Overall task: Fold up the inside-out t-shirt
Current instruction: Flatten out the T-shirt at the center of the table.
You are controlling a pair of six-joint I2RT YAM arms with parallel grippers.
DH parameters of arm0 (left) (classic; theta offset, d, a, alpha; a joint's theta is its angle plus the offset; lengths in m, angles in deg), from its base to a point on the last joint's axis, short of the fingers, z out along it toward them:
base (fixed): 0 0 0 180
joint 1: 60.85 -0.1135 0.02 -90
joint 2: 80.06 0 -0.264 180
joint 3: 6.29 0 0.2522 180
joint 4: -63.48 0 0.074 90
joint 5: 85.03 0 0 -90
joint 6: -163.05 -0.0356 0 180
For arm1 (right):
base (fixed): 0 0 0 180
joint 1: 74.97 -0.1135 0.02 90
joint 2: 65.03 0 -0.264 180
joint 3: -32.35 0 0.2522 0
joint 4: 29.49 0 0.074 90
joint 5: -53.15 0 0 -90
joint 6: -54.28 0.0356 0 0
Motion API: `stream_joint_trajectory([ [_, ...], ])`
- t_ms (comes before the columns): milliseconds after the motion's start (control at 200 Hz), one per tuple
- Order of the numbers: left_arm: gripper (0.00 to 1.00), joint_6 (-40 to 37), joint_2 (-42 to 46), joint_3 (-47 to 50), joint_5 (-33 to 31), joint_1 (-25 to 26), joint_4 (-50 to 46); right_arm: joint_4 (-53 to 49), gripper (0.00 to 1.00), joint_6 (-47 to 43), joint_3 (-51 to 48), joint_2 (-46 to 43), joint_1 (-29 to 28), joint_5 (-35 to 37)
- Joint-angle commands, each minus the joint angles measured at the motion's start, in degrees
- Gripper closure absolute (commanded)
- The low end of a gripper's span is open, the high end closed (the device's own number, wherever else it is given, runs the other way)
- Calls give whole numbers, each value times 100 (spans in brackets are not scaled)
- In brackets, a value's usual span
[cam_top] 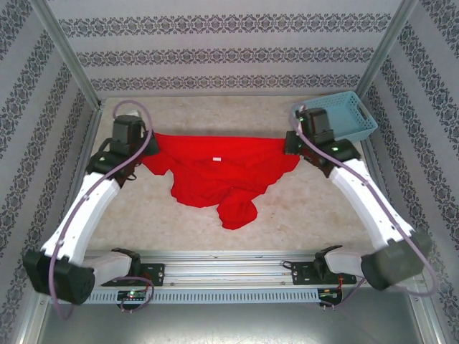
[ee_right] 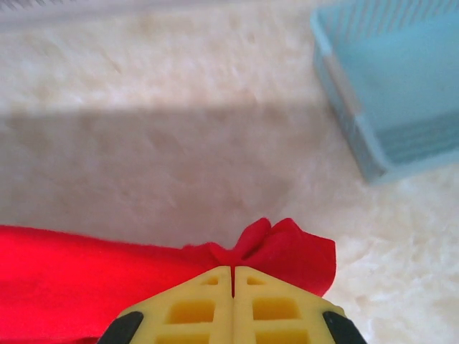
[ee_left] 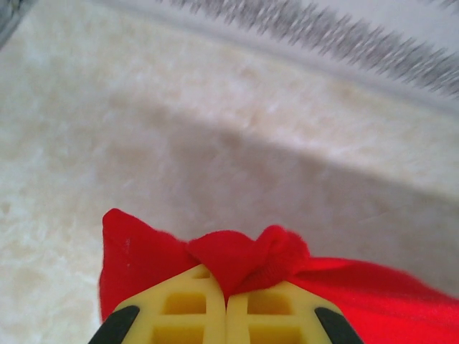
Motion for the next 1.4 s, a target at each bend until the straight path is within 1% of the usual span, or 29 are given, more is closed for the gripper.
stream_joint_trajectory([
  [0, 100, -168, 777, -370, 363, -63, 170, -386, 100, -70, 506, -677, -86, 45],
  [85, 100, -138, 1137, -181, 518, -62, 475, -338, 100, 1, 516, -1023, -94, 41],
  [160, 100, -196, 833, -182, 729, -65, 326, -292, 100, 119, 324, -1079, -99, -51],
  [235, 100, -138, 106, -200, 829, -63, 12, -131, 100, 225, -61, -928, -88, -150],
  [335, 100, -70, -1146, -282, 1074, -60, -392, -27, 100, 383, -533, -541, -60, -77],
  [490, 100, -127, -2718, -356, 1463, -14, -411, 361, 100, 595, -1201, -44, 193, -22],
  [515, 95, -133, -2876, -378, 1458, 2, -396, 409, 100, 605, -1276, 39, 239, -20],
  [555, 82, -126, -3045, -365, 1471, 18, -313, 469, 100, 631, -1377, 147, 316, -22],
  [620, 50, -66, -3113, -258, 1446, 27, -137, 478, 100, 655, -1469, 273, 432, -2],
  [659, 36, -6, -3067, -174, 1334, 25, -48, 473, 100, 688, -1526, 339, 508, 4],
  [724, 23, 94, -2912, -12, 1088, 26, 111, 485, 100, 716, -1620, 357, 579, 58],
  [769, 17, 156, -2808, 113, 947, 17, 232, 539, 100, 716, -1710, 333, 610, 61],
  [794, 15, 195, -2762, 177, 884, 2, 286, 566, 100, 717, -1751, 313, 629, 33],
  [964, 13, 423, -2750, 398, 933, -224, 682, 670, 100, 676, -1902, 302, 650, -70],
  [1054, 13, 460, -2996, 318, 1100, -362, 801, 701, 100, 658, -1924, 328, 656, -87],
  [1139, 15, 439, -3255, 176, 1249, -445, 894, 718, 100, 627, -1912, 334, 665, -84],
  [1159, 17, 420, -3318, 155, 1271, -455, 929, 719, 100, 622, -1911, 345, 663, -86],
  [1214, 27, 349, -3526, 26, 1382, -480, 971, 719, 100, 608, -1890, 346, 675, -81],
  [1299, 38, 254, -3876, -253, 1603, -490, 899, 715, 100, 590, -1873, 338, 674, -86],
  [1399, 57, 283, -3985, -336, 1761, -483, 902, 667, 100, 581, -1824, 326, 703, -55],
])
